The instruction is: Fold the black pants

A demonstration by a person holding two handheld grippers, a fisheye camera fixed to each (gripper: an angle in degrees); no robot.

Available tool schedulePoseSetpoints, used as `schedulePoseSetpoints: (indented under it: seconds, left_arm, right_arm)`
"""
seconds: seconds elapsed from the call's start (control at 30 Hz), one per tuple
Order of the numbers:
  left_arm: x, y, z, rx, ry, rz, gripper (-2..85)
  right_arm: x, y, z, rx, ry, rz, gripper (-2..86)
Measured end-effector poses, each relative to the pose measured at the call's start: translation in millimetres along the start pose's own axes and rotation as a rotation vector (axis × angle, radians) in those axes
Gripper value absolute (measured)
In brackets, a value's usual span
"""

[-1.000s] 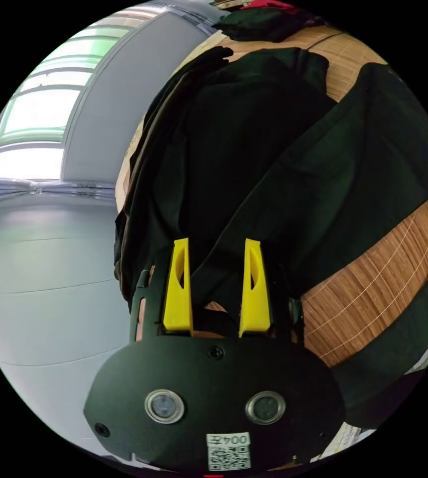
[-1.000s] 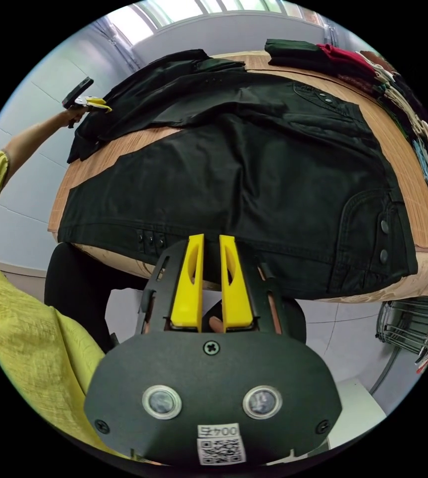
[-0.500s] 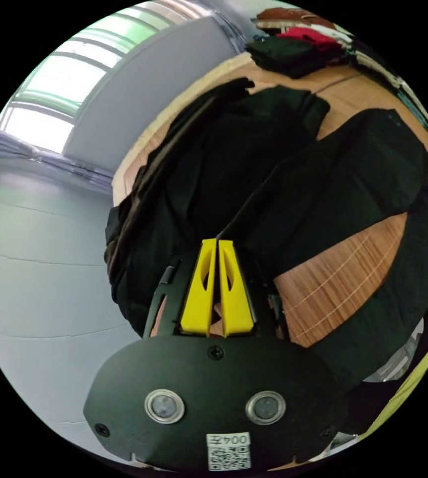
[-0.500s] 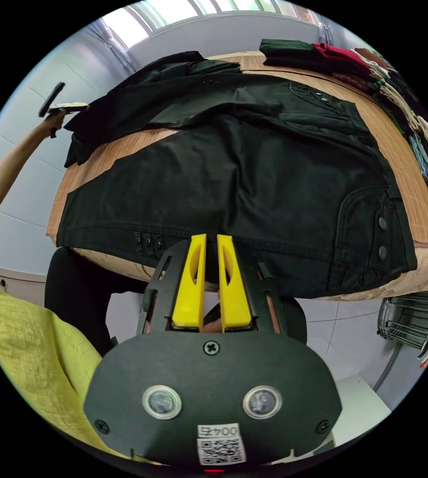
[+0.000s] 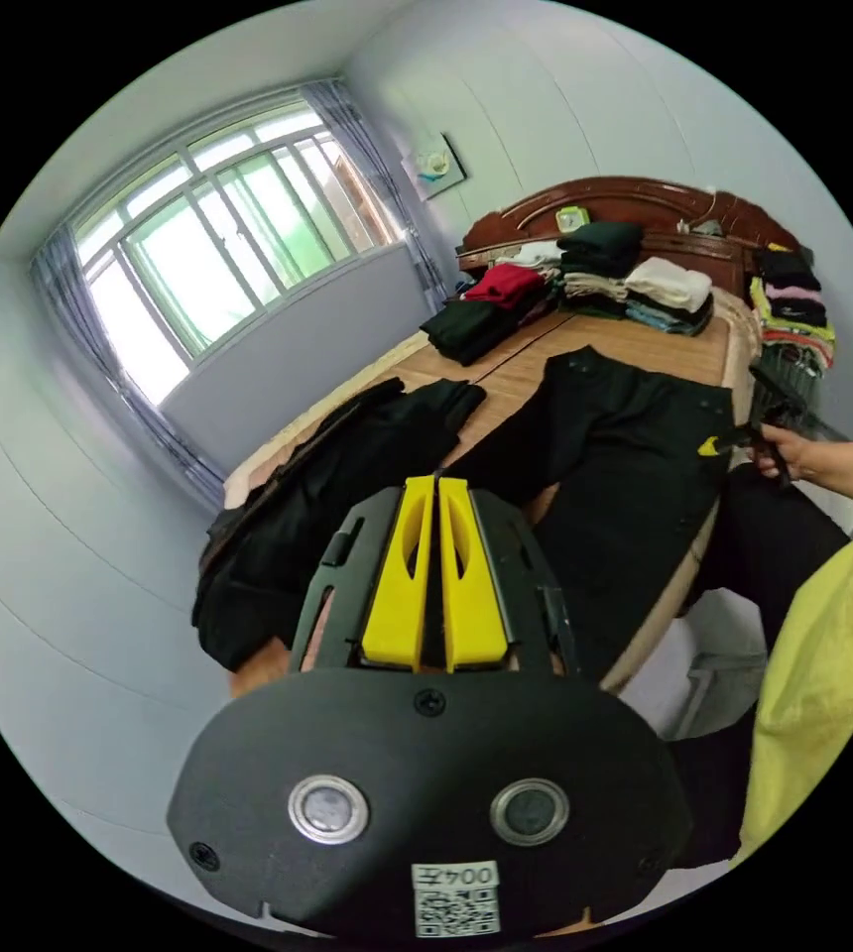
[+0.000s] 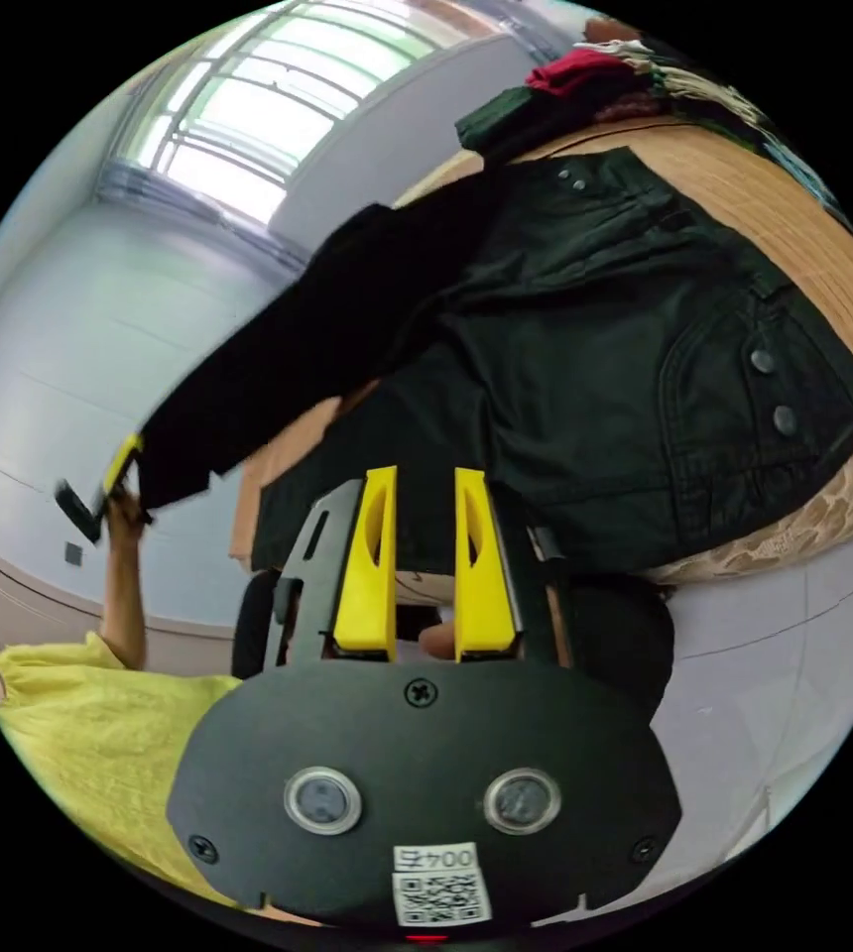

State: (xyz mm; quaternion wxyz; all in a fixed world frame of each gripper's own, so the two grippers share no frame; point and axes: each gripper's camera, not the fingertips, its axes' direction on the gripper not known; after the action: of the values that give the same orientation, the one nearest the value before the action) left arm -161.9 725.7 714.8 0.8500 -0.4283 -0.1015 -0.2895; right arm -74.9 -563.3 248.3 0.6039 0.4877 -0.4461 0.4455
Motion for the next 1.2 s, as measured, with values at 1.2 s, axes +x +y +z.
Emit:
schedulePoseSetpoints:
  seconds: [1.2]
  left_arm:
    - [-33.4, 163.1, 71.2, -0.039, 0.061, -0.183, 0.8]
  right_arm:
    - [-64.5, -375.1, 10.3, -0.188, -0.027, 0.27, -0.7]
